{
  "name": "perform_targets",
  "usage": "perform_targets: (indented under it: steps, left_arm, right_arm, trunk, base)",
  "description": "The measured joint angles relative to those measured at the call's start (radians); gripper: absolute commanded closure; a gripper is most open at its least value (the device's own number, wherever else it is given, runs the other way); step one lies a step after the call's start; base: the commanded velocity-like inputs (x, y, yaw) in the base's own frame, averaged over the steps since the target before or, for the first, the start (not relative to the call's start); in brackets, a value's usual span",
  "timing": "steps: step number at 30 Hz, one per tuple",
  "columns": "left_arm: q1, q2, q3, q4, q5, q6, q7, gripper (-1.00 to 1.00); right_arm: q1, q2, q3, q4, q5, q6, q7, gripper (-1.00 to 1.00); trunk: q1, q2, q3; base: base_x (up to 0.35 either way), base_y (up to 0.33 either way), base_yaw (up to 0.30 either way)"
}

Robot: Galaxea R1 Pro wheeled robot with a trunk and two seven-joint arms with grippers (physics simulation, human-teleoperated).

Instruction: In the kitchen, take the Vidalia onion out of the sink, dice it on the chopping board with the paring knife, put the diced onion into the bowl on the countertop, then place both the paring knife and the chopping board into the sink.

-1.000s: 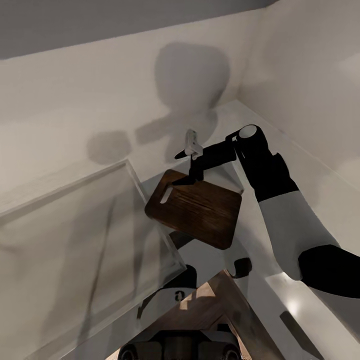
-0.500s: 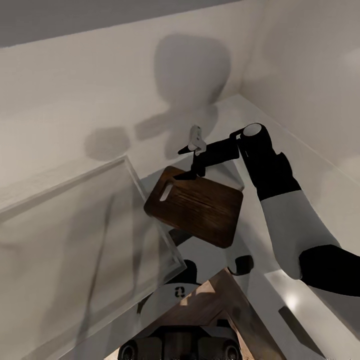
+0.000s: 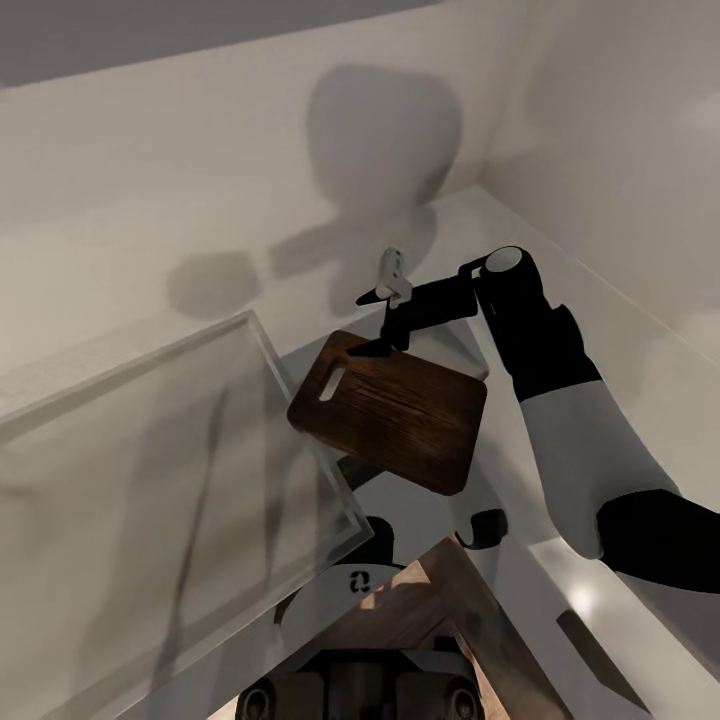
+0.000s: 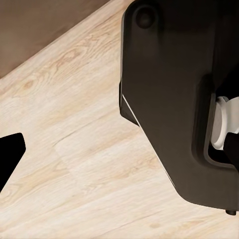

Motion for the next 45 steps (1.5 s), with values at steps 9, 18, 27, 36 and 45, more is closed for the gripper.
perform_targets:
  steps: [9, 18, 27, 36, 45]
  left_arm:
    - [0.000, 0.000, 0.000, 0.000, 0.000, 0.000, 0.000, -1.00]
    - [0.000, 0.000, -0.001, 0.000, 0.000, 0.000, 0.000, -1.00]
    - [0.000, 0.000, -0.001, 0.000, 0.000, 0.000, 0.000, -1.00]
    - [0.000, 0.000, -0.001, 0.001, 0.000, 0.000, 0.000, -1.00]
    - [0.000, -0.001, -0.001, 0.007, 0.000, 0.000, 0.000, -1.00]
  right_arm:
    - [0.000, 0.009, 0.004, 0.000, 0.000, 0.003, -0.053, -1.00]
    - [0.000, 0.049, 0.007, 0.002, -0.002, 0.005, -0.069, -1.00]
    - [0.000, 0.062, 0.007, 0.009, -0.003, 0.004, -0.074, -1.00]
    - [0.002, 0.052, 0.007, 0.017, -0.003, 0.002, -0.074, -1.00]
    - [0.006, 0.048, 0.006, 0.030, -0.001, 0.002, -0.075, -1.00]
  trunk:
    - [0.000, 0.000, 0.000]
    - [0.000, 0.000, 0.000]
    - [0.000, 0.000, 0.000]
    - [0.000, 0.000, 0.000]
    - [0.000, 0.000, 0.000]
  base:
    - [0.000, 0.000, 0.000]
    - [0.000, 0.000, 0.000]
    - [0.000, 0.000, 0.000]
    - [0.000, 0.000, 0.000]
    - [0.000, 0.000, 0.000]
